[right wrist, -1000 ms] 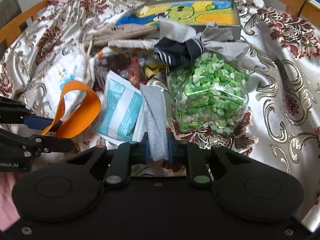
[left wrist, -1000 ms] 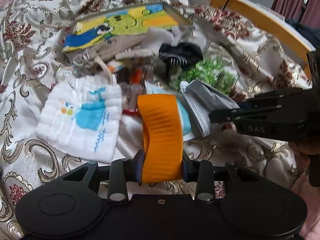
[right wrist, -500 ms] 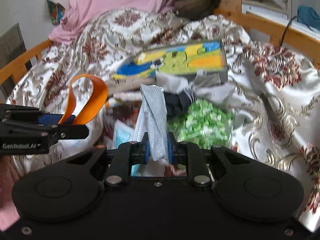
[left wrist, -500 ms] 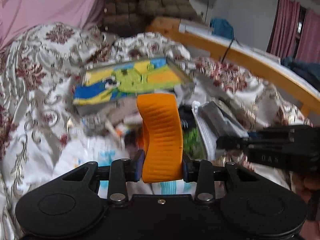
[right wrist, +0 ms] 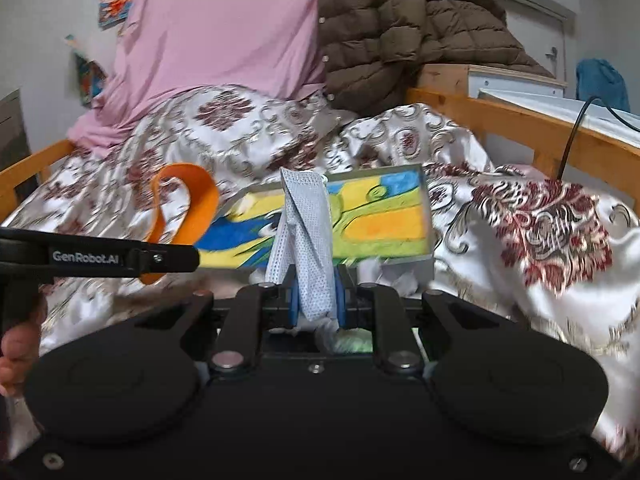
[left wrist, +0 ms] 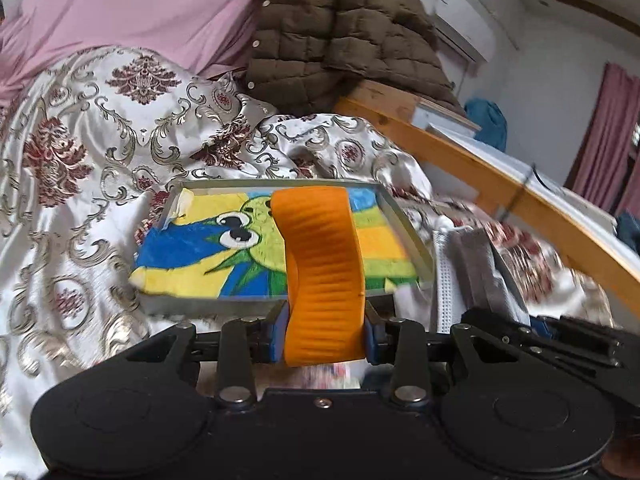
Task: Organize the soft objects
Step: 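Carry strap and mask into the painted tin tray and open both tools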
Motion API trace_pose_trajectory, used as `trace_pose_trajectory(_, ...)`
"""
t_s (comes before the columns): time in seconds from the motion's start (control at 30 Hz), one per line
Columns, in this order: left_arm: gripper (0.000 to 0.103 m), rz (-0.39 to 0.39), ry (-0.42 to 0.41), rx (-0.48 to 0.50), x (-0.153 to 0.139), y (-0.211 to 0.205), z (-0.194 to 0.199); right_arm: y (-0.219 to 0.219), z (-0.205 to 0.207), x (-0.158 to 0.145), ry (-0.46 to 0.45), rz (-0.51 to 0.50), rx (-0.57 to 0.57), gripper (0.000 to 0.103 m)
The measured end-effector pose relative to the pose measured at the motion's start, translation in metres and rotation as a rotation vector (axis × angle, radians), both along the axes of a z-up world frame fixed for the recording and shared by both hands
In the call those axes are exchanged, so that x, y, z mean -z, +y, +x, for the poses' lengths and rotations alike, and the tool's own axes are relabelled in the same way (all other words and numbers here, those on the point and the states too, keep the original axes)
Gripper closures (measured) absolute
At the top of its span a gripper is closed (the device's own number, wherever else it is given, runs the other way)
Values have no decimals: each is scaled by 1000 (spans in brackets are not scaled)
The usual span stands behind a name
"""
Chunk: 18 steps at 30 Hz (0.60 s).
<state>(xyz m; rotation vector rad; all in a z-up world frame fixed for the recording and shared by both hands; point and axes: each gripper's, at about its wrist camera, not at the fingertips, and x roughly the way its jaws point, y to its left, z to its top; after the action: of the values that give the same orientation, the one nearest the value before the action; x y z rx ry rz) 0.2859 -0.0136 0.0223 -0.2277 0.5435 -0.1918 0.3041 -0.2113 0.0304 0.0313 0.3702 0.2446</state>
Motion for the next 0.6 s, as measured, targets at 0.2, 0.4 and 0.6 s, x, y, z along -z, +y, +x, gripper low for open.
trace_pose_trajectory(0.2, 64, -97, 9, -25, 2, 11, 58, -11, 81, -8, 23, 55, 60, 92)
trace_pose_trajectory(0.4, 64, -141, 44, -42, 14, 22, 105, -23, 155, 2, 158, 135, 75, 92)
trace_pose_trajectory(0.6, 64, -151, 109, -76, 32, 37, 137, -6, 197, 15, 221, 123, 92, 92)
